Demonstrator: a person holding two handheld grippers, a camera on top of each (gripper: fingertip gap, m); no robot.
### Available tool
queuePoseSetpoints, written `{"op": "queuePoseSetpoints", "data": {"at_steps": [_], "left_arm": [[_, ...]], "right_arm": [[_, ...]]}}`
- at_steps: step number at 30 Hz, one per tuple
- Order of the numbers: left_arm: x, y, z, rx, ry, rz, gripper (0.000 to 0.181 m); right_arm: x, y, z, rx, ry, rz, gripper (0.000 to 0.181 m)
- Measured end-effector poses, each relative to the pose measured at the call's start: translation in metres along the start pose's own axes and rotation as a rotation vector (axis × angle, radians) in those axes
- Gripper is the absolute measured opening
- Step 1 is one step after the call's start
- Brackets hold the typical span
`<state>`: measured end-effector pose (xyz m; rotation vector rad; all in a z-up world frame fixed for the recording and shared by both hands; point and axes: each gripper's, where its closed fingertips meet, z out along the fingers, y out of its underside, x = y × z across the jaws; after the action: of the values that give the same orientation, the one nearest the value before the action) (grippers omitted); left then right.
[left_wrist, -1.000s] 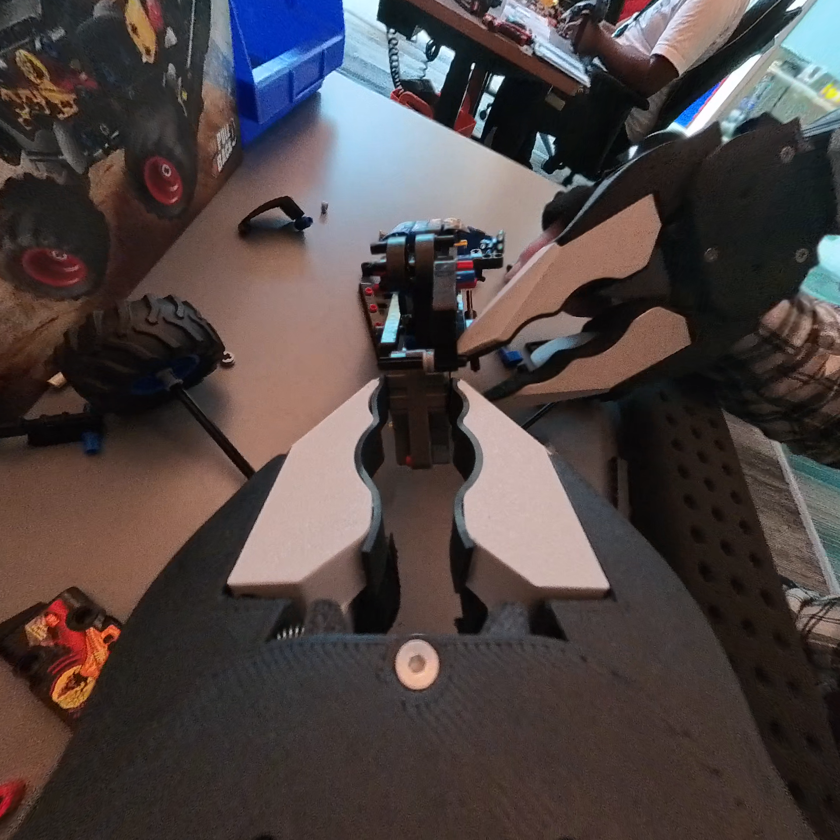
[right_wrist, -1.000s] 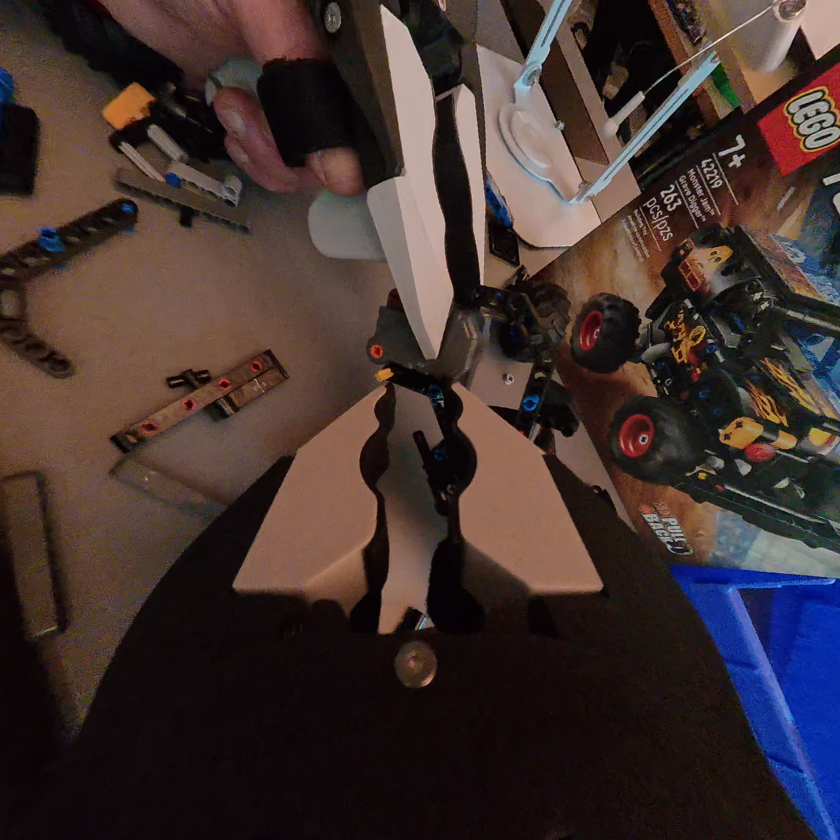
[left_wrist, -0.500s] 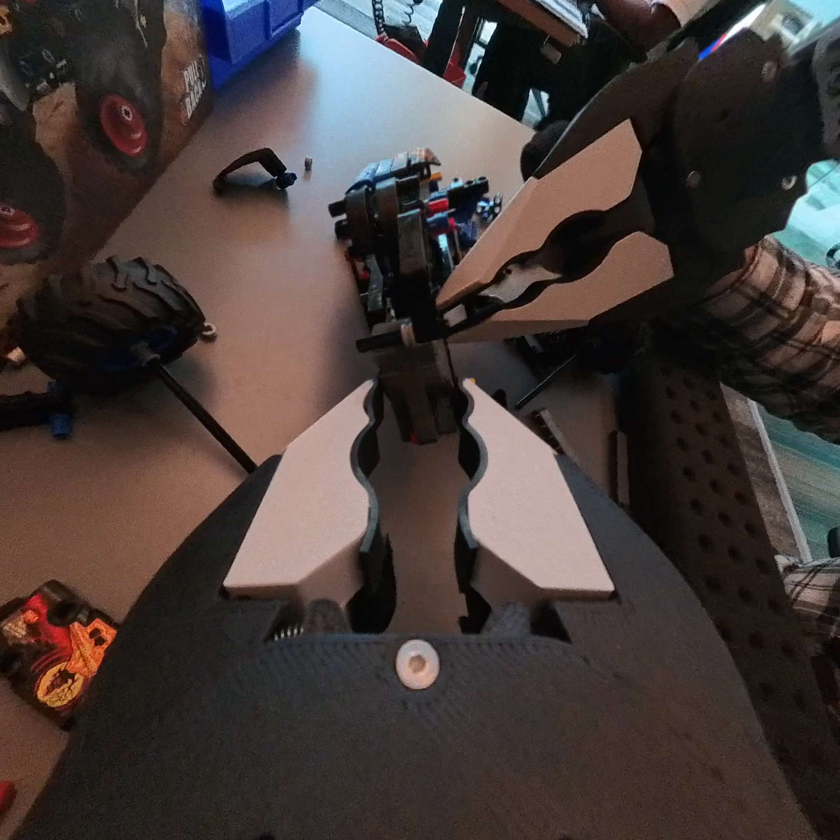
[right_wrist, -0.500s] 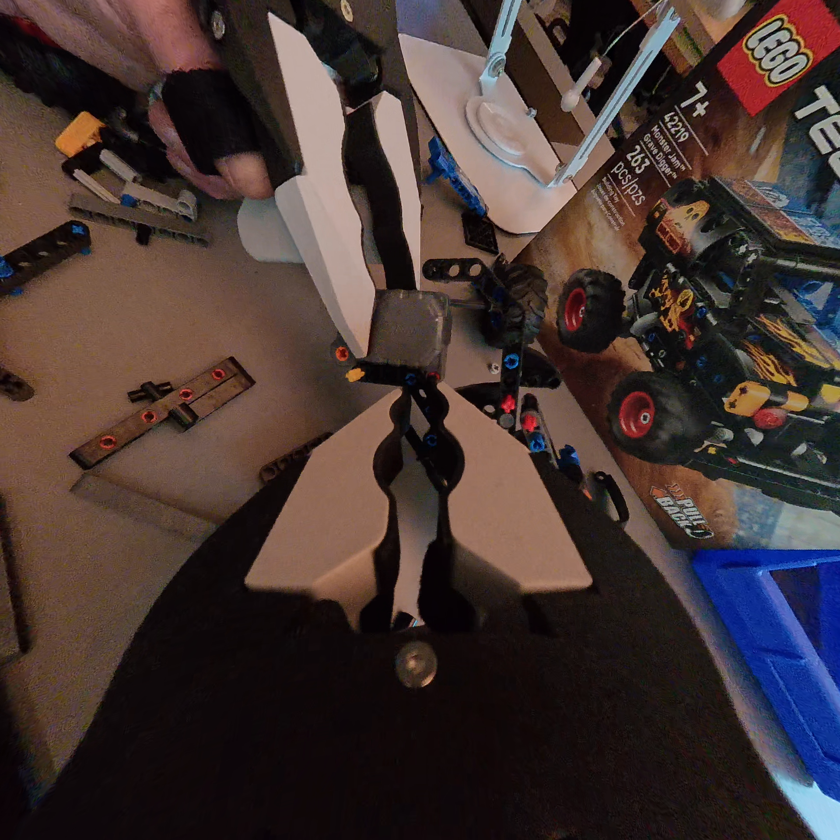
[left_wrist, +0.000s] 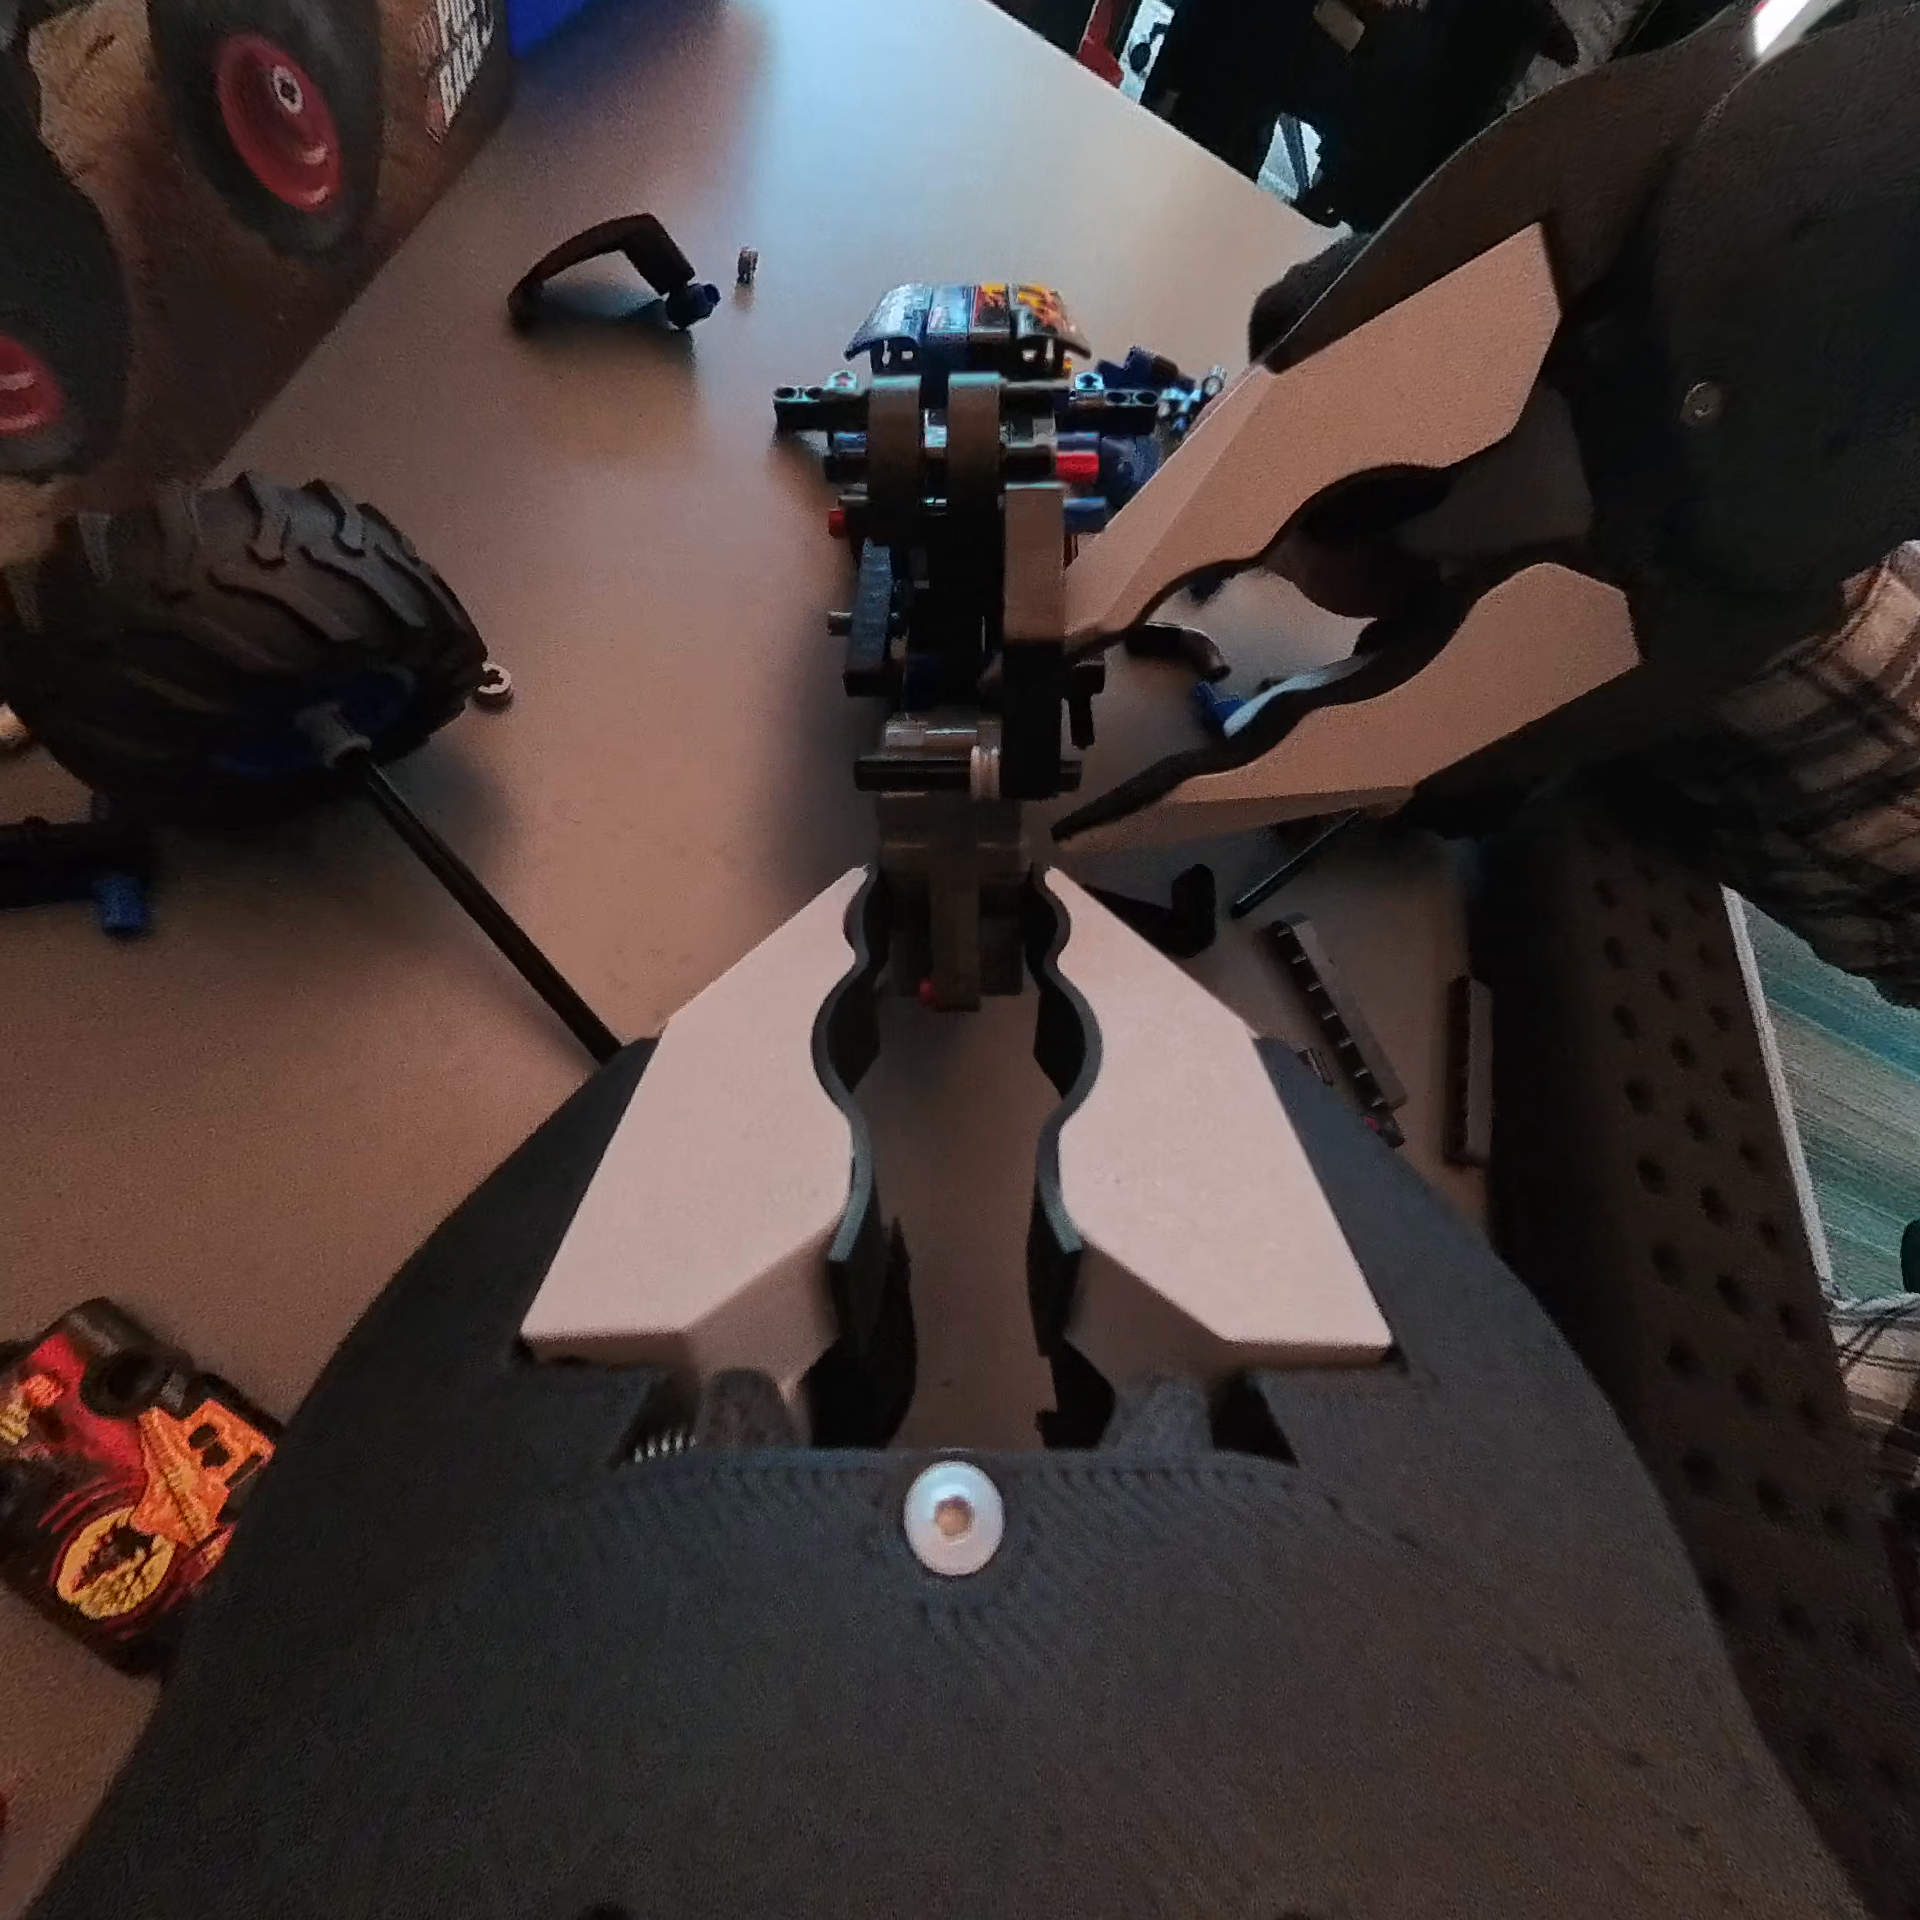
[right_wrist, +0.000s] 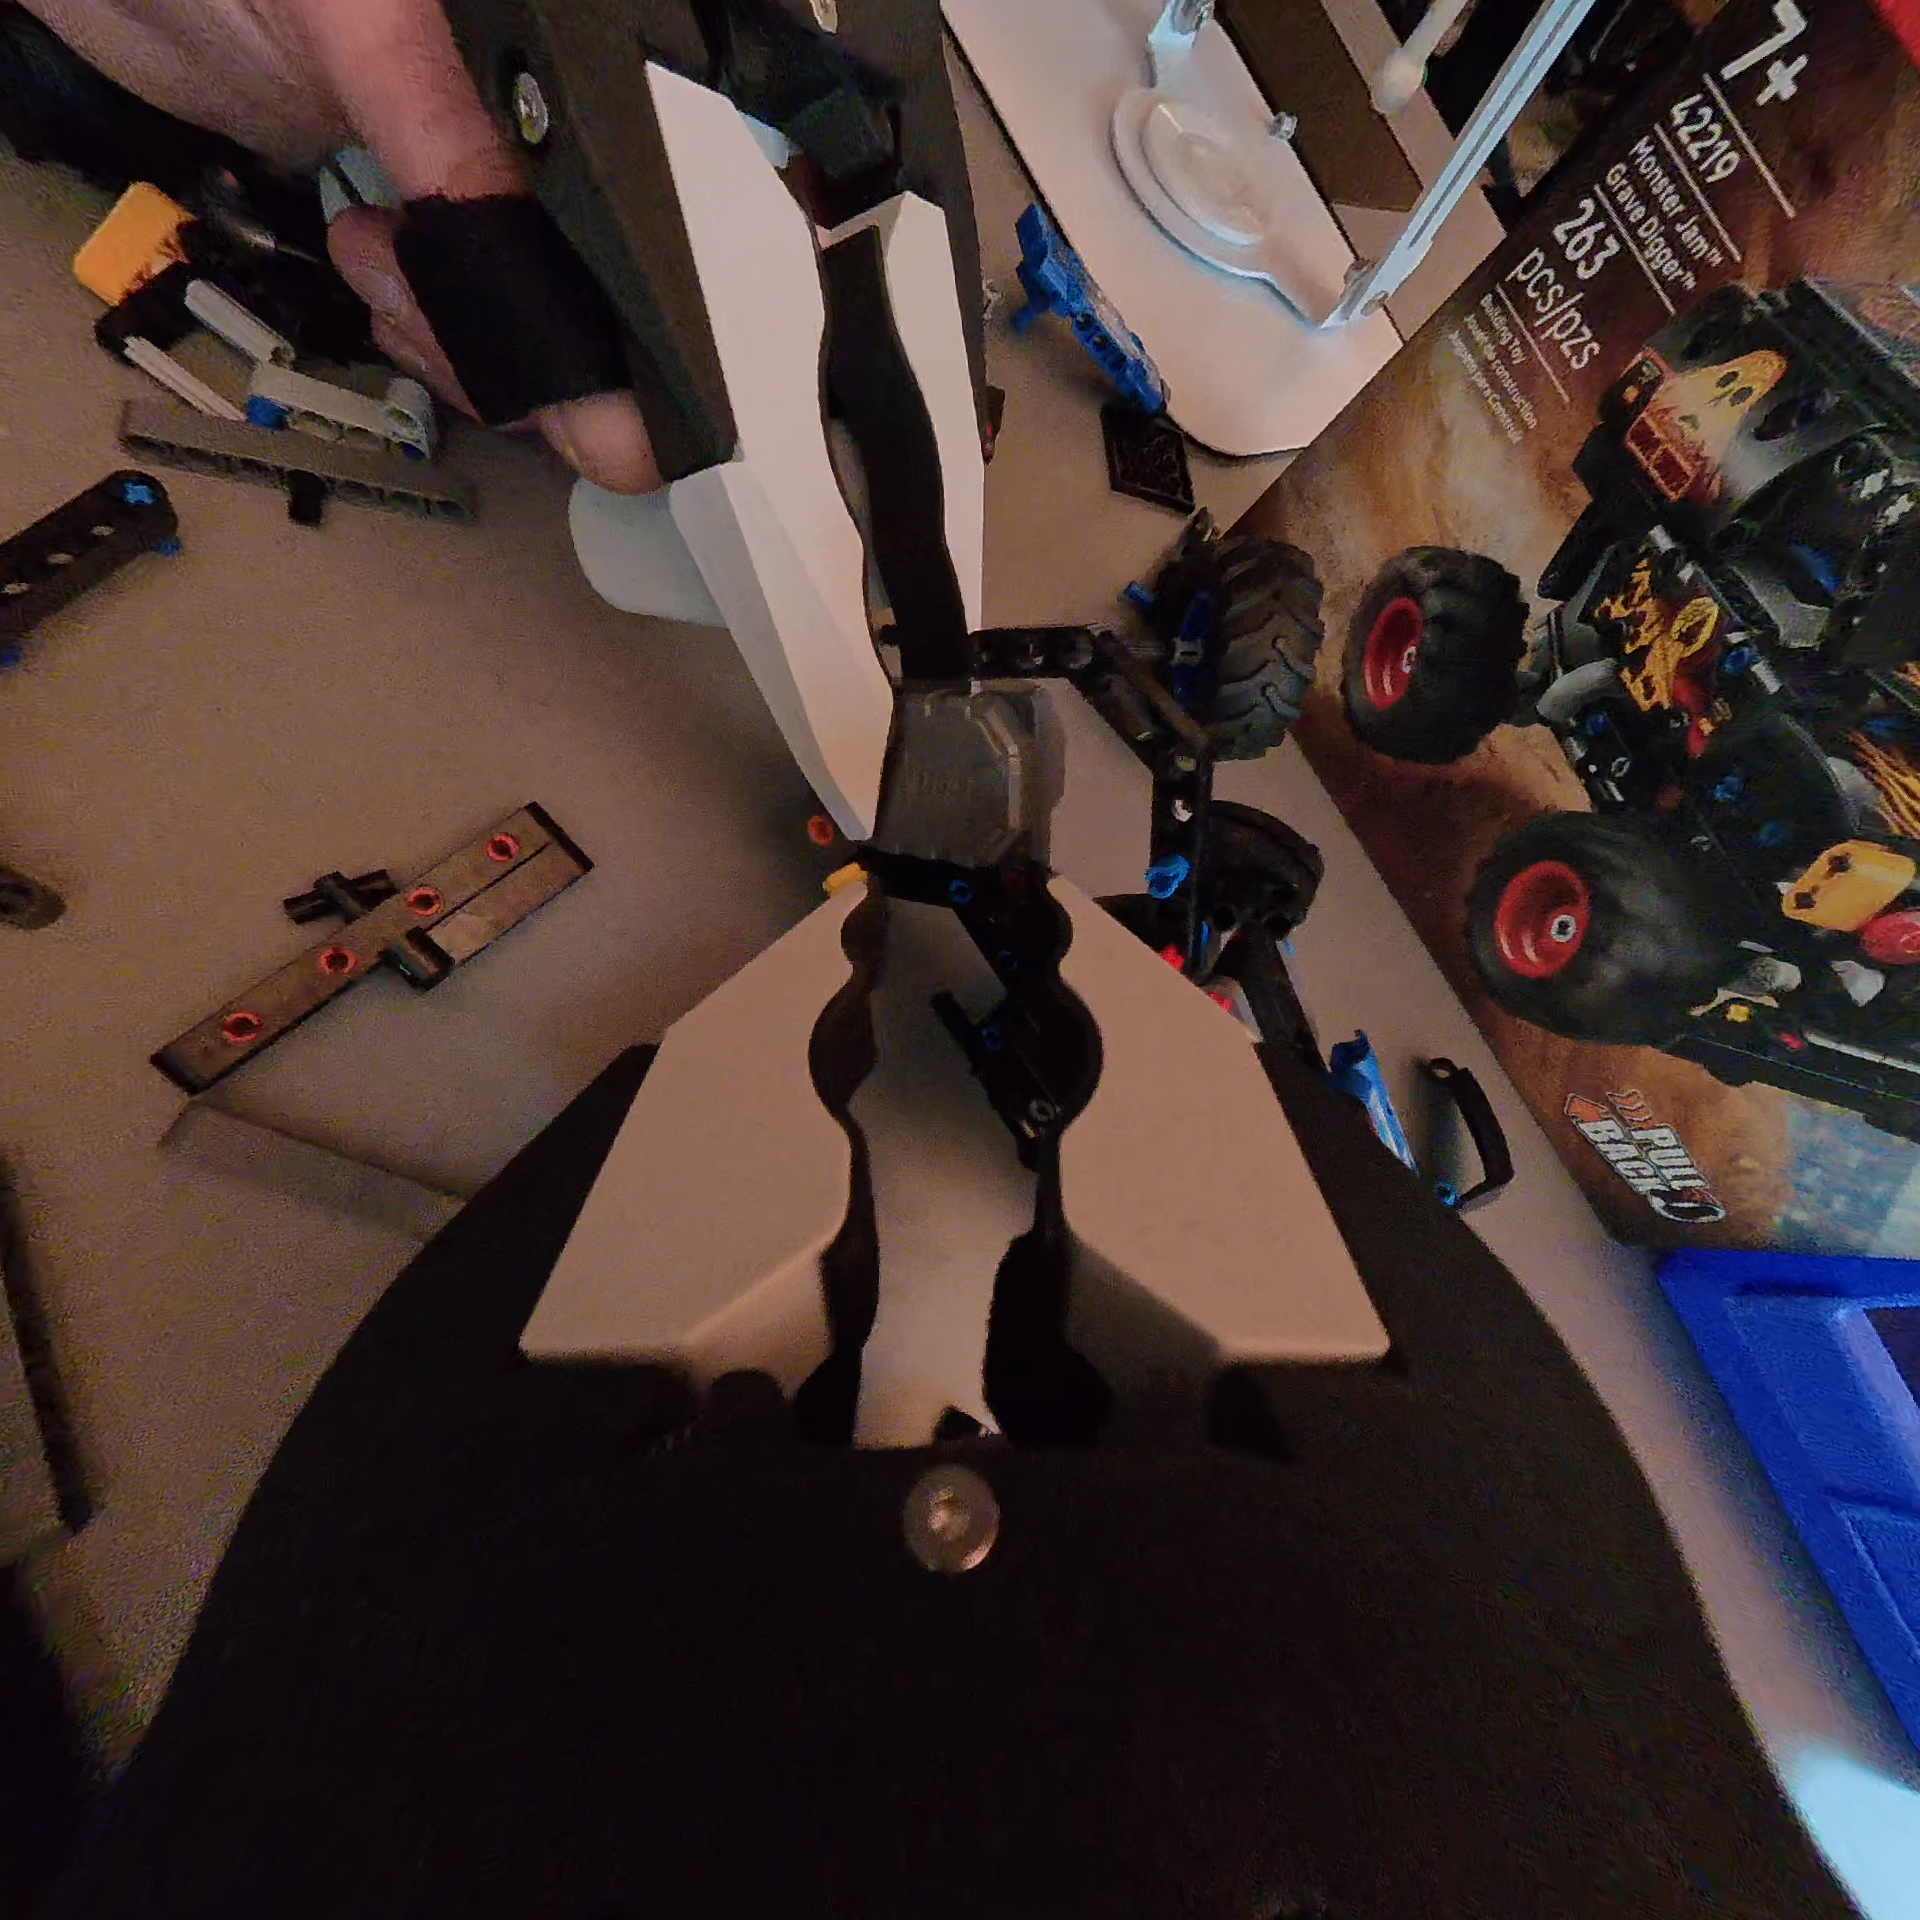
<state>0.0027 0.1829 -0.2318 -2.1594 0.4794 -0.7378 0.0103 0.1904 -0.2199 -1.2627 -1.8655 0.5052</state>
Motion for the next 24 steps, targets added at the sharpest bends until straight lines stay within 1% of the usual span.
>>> {"op": "queuePoseSetpoints", "data": {"at_steps": [2, 3, 4, 7, 11, 13, 14, 15, 16, 24], "left_arm": [[-0.0010, 0.0012, 0.0014, -0.010, -0.008, 0.001, 0.024], [-0.0009, 0.0015, 0.0018, -0.012, -0.007, 0.000, 0.024], [-0.0011, 0.0016, 0.0018, -0.011, -0.006, -0.004, 0.023], [0.0007, 0.0036, 0.0034, -0.027, 0.001, 0.003, 0.023], [0.0012, 0.0029, 0.0029, -0.021, 0.011, -0.003, 0.023], [0.0008, 0.0034, 0.0033, -0.025, 0.009, -0.003, 0.023], [0.0006, 0.0036, 0.0034, -0.027, 0.009, -0.004, 0.023], [0.0010, 0.0036, 0.0035, -0.027, 0.013, -0.004, 0.023], [0.0006, 0.0037, 0.0036, -0.028, 0.010, -0.003, 0.023], [-0.0033, 0.0062, 0.0058, -0.051, -0.014, -0.005, 0.023]], "right_arm": [[0.0009, 0.0026, 0.0023, -0.015, 0.004, -0.016, 0.027], [-0.0002, 0.0027, 0.0027, -0.016, -0.001, -0.014, 0.033], [-0.0007, 0.0035, 0.0035, -0.019, -0.002, -0.012, 0.034], [0.0000, 0.0062, 0.0055, -0.045, 0.024, -0.053, 0.032], [-0.0017, 0.0056, 0.0027, -0.021, -0.018, -0.021, 0.033], [-0.0069, 0.0063, 0.0022, -0.016, -0.060, -0.013, 0.045], [-0.0080, 0.0067, 0.0025, -0.017, -0.064, -0.019, 0.045], [-0.0061, 0.0070, 0.0027, -0.023, -0.047, -0.034, 0.040], [-0.0044, 0.0071, 0.0032, -0.032, -0.033, -0.042, 0.038], [-0.0014, 0.0093, 0.0083, -0.069, -0.013, -0.060, 0.037]]}}
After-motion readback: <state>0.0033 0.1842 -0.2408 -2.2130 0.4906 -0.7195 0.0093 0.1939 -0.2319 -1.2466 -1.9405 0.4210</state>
